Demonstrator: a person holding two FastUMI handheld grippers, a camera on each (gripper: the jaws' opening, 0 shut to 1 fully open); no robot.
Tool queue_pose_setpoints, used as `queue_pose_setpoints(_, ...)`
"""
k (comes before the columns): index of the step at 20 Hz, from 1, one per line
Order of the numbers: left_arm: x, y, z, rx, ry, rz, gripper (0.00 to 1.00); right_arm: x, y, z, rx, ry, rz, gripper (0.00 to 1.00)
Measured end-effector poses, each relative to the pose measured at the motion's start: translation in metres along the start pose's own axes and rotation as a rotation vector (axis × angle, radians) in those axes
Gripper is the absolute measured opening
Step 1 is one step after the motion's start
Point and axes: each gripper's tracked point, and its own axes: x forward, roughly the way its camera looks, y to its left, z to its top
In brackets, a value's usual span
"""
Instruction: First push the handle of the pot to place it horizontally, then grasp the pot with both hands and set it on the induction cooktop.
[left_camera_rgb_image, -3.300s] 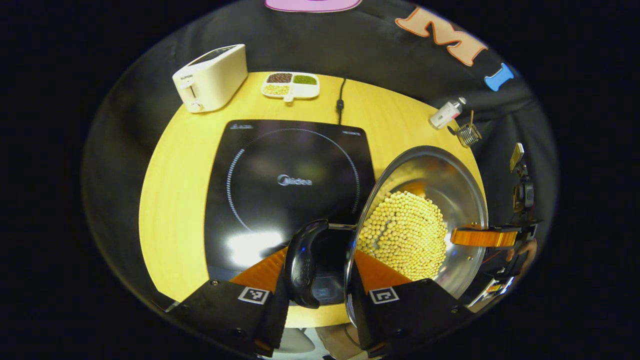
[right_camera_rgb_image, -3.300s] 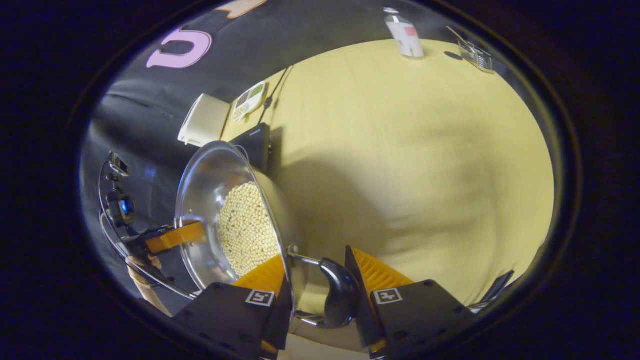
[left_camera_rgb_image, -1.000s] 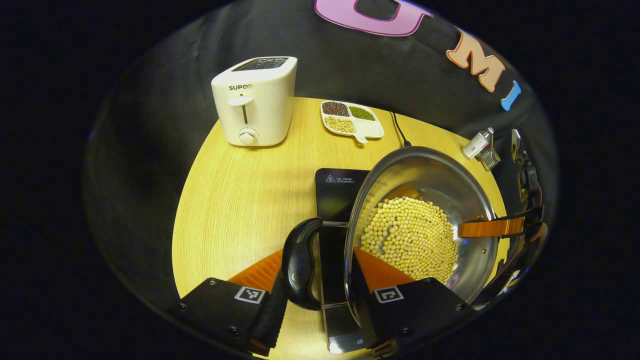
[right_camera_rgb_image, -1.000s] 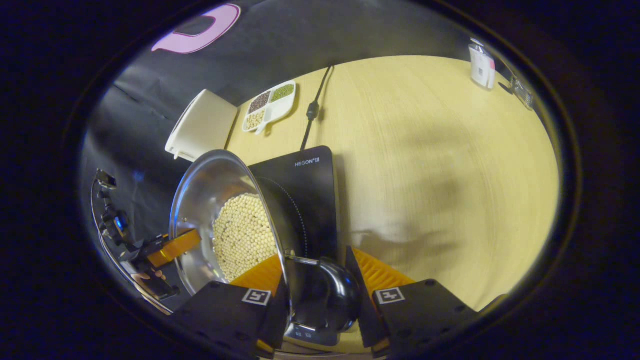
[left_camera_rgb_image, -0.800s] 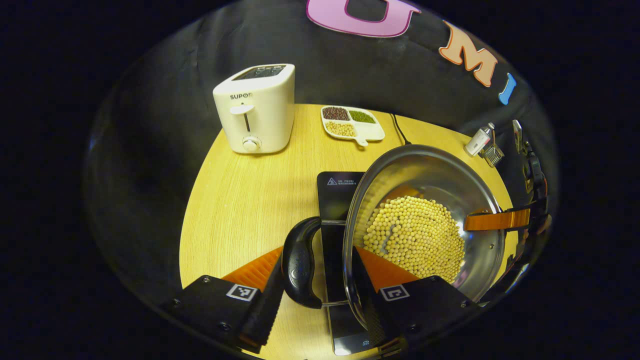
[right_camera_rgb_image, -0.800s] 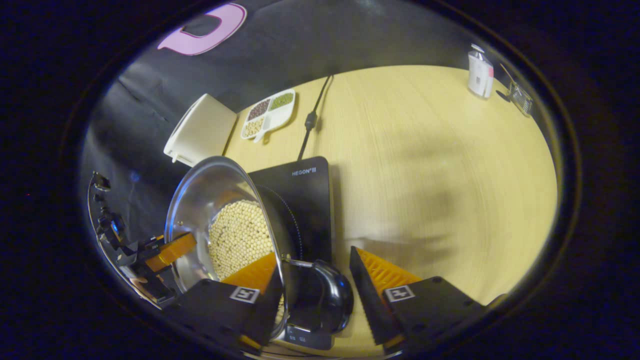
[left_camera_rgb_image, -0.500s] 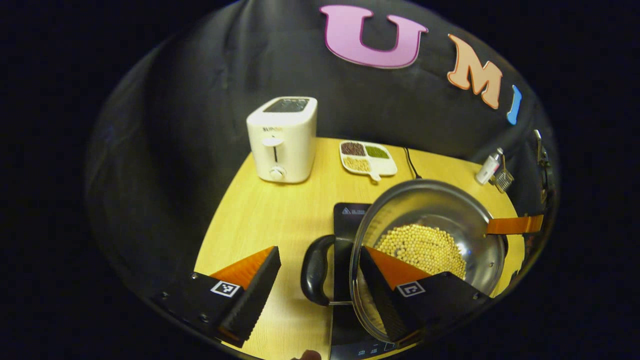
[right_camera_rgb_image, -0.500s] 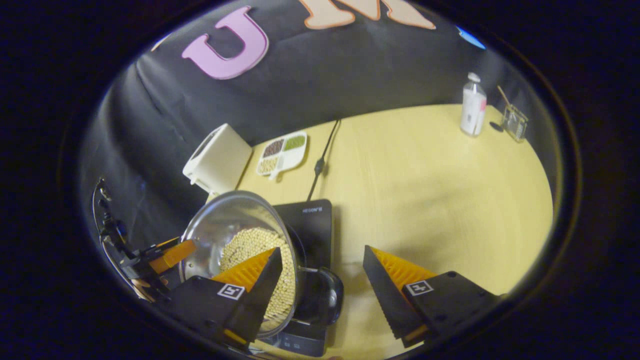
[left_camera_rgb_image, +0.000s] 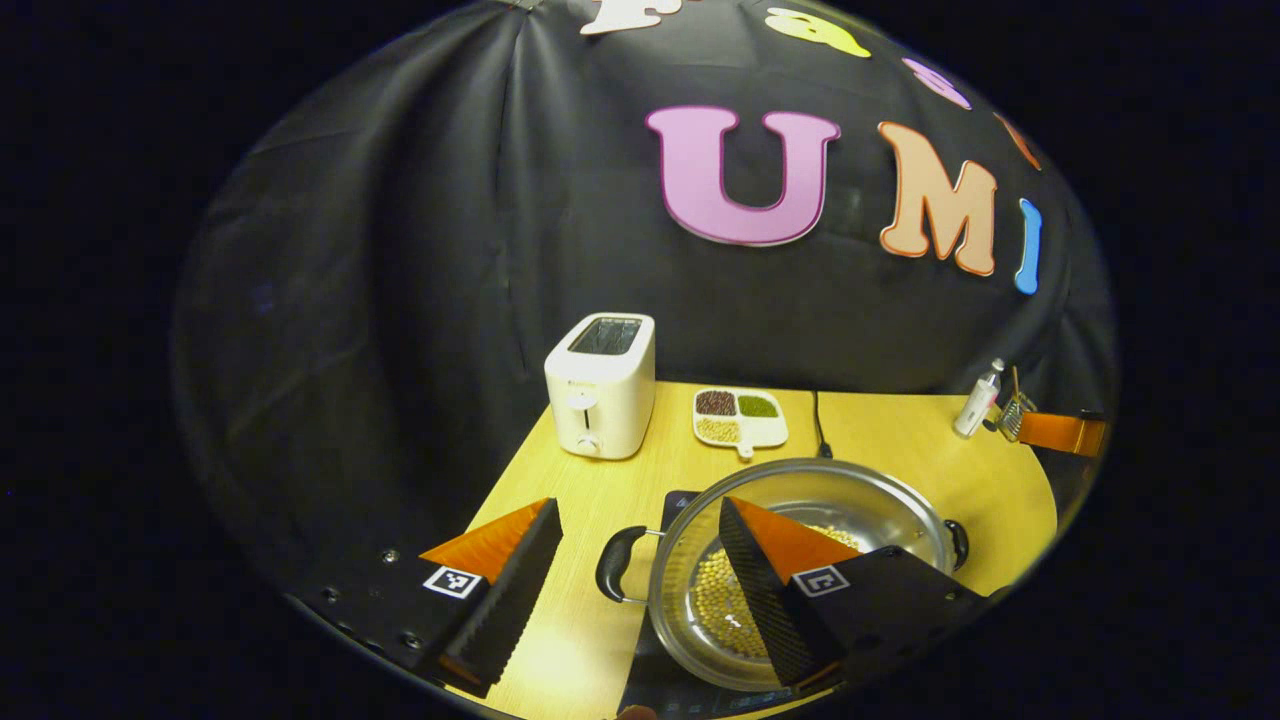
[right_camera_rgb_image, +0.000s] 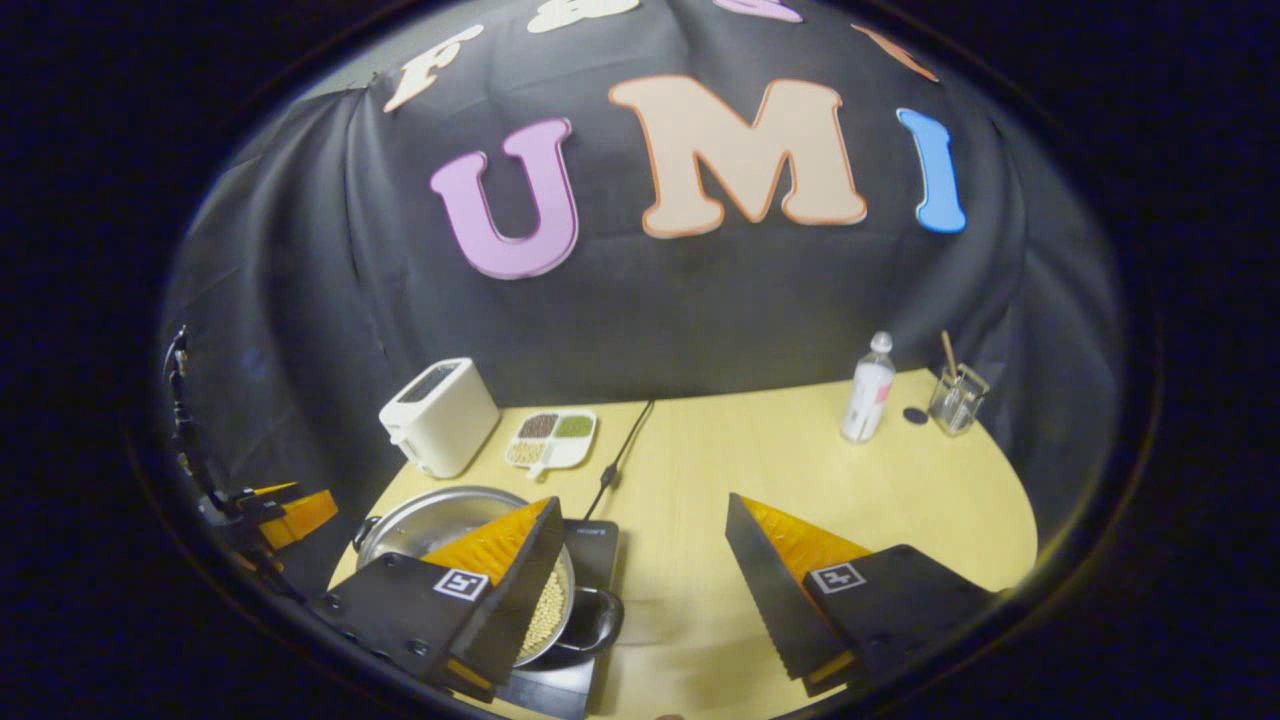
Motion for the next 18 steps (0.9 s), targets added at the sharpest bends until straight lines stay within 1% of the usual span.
queue_pose_setpoints(3, -0.031, -0.032, 0.036, 0.039, -0.096, 0.019, 0.96, -0.031, -0.018, 0.030, -0.023, -0.095, 0.010, 1.00)
queue_pose_setpoints(6, -0.067, -0.067, 0.063, 0.054, -0.180, 0.063, 0.96, -0.067, -0.044, 0.061, -0.044, -0.185, 0.036, 1.00)
queue_pose_setpoints(7, -0.081, -0.080, 0.069, 0.045, -0.202, 0.079, 0.96, -0.079, -0.056, 0.068, -0.060, -0.204, 0.044, 0.93)
queue_pose_setpoints(10, -0.122, -0.120, 0.083, 0.005, -0.248, 0.130, 0.96, -0.113, -0.097, 0.089, -0.094, -0.253, 0.058, 0.93)
queue_pose_setpoints(11, -0.135, -0.134, 0.089, -0.009, -0.269, 0.138, 0.96, -0.125, -0.110, 0.095, -0.092, -0.273, 0.063, 0.99)
queue_pose_setpoints(12, -0.145, -0.150, 0.093, -0.019, -0.290, 0.142, 0.96, -0.139, -0.123, 0.100, -0.091, -0.293, 0.069, 0.94)
queue_pose_setpoints(15, -0.172, -0.193, 0.099, -0.027, -0.326, 0.146, 0.95, -0.177, -0.155, 0.111, -0.094, -0.350, 0.091, 0.94)
queue_pose_setpoints(16, -0.180, -0.203, 0.103, -0.029, -0.342, 0.150, 0.96, -0.187, -0.165, 0.115, -0.098, -0.365, 0.096, 0.99)
queue_pose_setpoints(17, -0.181, -0.216, 0.096, -0.034, -0.358, 0.153, 0.96, -0.196, -0.176, 0.119, -0.100, -0.381, 0.096, 0.99)
queue_pose_setpoints(18, -0.187, -0.229, 0.099, -0.042, -0.373, 0.148, 0.94, -0.207, -0.186, 0.125, -0.101, -0.400, 0.095, 0.99)
